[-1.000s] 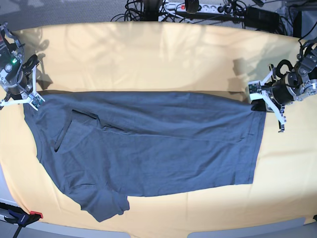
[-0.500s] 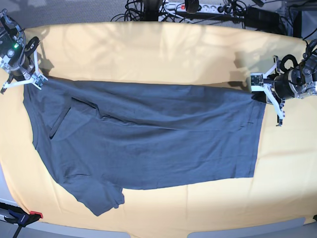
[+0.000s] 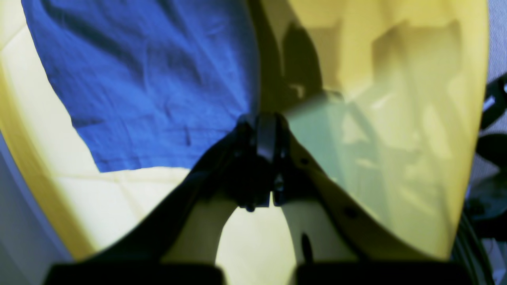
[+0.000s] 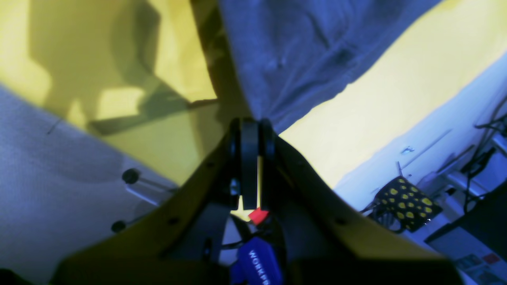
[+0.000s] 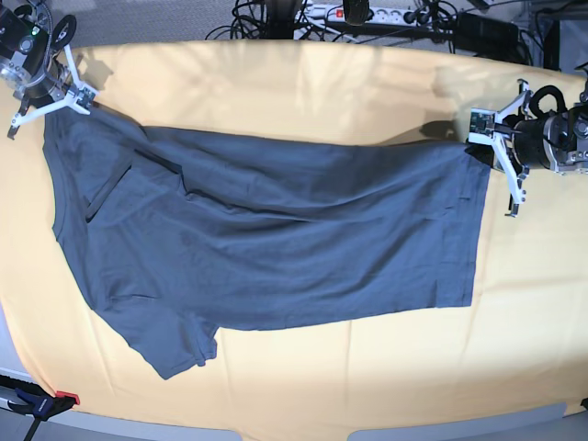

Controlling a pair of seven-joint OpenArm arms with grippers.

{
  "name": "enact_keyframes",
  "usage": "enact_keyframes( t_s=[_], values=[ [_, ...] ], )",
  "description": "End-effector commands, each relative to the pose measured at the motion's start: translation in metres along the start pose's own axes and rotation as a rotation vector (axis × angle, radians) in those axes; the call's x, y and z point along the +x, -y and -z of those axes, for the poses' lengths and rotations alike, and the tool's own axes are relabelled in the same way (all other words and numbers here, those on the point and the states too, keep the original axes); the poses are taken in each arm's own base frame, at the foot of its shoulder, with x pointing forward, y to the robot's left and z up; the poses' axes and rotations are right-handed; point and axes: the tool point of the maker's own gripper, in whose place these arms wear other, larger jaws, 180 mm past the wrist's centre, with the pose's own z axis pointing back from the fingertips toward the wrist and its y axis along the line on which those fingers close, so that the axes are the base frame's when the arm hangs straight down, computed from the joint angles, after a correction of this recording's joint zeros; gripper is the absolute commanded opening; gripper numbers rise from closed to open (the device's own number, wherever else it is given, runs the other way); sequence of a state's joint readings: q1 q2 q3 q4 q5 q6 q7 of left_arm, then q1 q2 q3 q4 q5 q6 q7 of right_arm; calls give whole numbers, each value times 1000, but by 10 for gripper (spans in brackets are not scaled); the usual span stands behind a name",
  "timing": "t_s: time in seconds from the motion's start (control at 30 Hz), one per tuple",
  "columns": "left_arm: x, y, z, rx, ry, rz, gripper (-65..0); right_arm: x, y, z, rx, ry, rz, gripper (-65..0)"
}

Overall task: Fold the T-shirt properly
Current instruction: 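Drag the shirt toward the robot with both grippers, then release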

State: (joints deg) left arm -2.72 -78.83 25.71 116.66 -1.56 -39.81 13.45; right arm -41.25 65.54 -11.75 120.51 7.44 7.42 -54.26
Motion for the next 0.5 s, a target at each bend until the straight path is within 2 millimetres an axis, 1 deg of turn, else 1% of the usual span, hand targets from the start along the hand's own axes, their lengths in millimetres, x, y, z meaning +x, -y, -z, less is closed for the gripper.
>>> enact_keyframes(
  t_s=[0.0,0.13,0.23,0.33,0.4,0.47],
  values=[
    [-7,-7,-11,11,-32,21,-650,-4,10,-3,-36,-18,-24,-650],
    [-19,-6,-22,-4,-83,34,-650,-19,7,-5,-70,-78,-75,-650],
    [-24,-6,-26,-11,-104,38,-650,-29,6,-7,-87,-102,-108,-650],
    [-23,-5,-27,-14,-95,27,-650,-35,4,-8,-91,-119,-130,-650],
    [-16,-3,-26,-20,-57,3,-650,-39,-2,-9,-79,-128,-140,-650],
    [-14,2,-24,-38,-42,-9,-650,-42,-9,-9,-58,-134,-150,-650]
  ],
)
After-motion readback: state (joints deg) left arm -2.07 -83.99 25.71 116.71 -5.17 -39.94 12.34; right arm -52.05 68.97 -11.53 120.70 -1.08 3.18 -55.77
